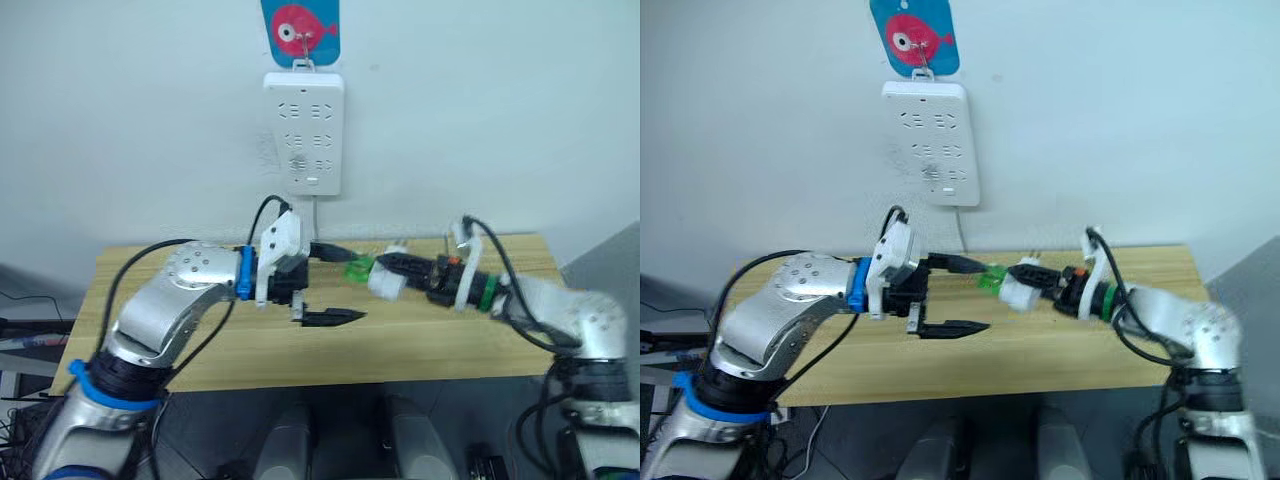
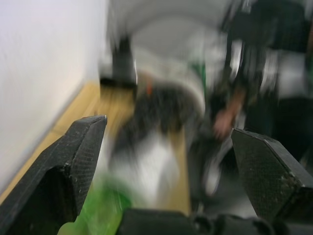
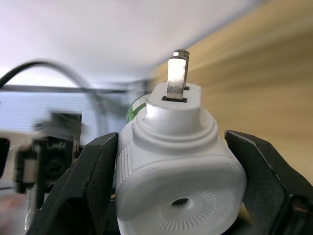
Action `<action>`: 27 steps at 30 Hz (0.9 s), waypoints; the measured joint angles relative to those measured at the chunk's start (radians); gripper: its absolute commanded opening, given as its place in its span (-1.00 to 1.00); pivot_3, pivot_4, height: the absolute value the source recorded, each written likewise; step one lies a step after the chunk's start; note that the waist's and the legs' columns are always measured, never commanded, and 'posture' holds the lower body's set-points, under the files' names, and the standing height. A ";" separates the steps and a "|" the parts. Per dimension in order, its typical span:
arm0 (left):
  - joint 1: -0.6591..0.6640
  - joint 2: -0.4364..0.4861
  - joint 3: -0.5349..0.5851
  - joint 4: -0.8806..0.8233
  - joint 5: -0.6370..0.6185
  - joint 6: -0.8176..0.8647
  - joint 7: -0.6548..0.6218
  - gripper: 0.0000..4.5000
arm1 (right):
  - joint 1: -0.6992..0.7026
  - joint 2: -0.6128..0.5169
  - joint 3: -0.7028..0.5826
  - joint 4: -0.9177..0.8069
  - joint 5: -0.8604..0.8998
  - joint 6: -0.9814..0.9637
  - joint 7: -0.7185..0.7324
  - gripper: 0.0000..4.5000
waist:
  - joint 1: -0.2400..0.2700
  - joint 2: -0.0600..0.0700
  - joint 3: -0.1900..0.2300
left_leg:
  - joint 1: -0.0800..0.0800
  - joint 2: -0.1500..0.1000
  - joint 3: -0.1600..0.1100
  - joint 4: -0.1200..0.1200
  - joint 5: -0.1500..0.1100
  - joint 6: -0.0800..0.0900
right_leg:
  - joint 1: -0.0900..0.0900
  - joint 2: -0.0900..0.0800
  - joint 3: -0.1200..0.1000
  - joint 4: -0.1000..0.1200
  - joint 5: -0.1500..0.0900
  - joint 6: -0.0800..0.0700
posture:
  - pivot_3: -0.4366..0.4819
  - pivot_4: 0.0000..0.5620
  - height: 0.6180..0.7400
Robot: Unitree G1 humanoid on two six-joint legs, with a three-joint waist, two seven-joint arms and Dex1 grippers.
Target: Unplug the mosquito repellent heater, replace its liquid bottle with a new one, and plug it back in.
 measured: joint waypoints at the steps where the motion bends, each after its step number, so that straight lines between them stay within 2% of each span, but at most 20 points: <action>1: -0.001 -0.001 0.004 0.014 0.011 -0.013 -0.004 0.99 | -0.007 -0.006 0.006 -0.029 0.001 -0.021 -0.039 0.42 | 0.000 -0.003 -0.002 | 0.000 0.002 -0.004 0.000 -0.001 0.002 | 0.001 0.001 -0.002 0.000 0.000 0.000 | -0.29 -0.07 1.00; 5: -0.034 -0.007 0.008 0.036 0.032 -0.054 -0.015 0.99 | 0.013 -0.002 0.083 -0.055 0.002 -0.042 -0.090 0.42 | -0.002 -0.003 -0.002 | -0.001 0.002 -0.007 -0.004 0.000 0.000 | -0.001 0.002 -0.003 0.001 0.000 0.000 | -0.31 -0.08 1.00; 10: -0.056 0.014 0.015 0.180 0.122 -0.179 -0.051 0.99 | -0.010 -0.112 0.116 -0.036 -0.001 -0.027 -0.080 0.42 | -0.010 -0.003 -0.001 | -0.001 0.001 -0.003 -0.003 0.000 0.000 | -0.001 0.001 -0.002 0.000 0.000 0.000 | -0.33 -0.08 1.00; 17: -0.052 -0.010 -0.002 0.244 0.196 -0.278 -0.087 0.99 | -0.175 -0.204 0.176 0.130 -0.328 0.060 0.235 0.42 | -0.012 -0.003 -0.001 | -0.001 0.001 -0.004 -0.003 -0.002 0.003 | -0.001 0.001 -0.003 0.001 0.000 0.000 | -0.33 -0.09 1.00; 23: -0.049 -0.103 -0.057 0.258 0.308 -0.351 -0.012 0.99 | -0.236 -0.199 0.223 0.184 -0.562 0.106 0.463 0.42 | -0.011 -0.003 -0.001 | -0.002 0.001 -0.004 -0.002 -0.001 0.001 | -0.002 0.000 -0.003 0.001 0.000 0.000 | -0.33 -0.10 1.00; 27: -0.074 -0.162 -0.088 0.276 0.397 -0.349 0.068 0.99 | -0.280 -0.156 0.228 0.197 -0.652 0.140 0.517 0.42 | -0.011 -0.004 -0.001 | -0.002 0.001 -0.004 -0.001 -0.001 0.002 | -0.001 0.000 -0.003 0.002 0.000 0.000 | -0.35 -0.10 1.00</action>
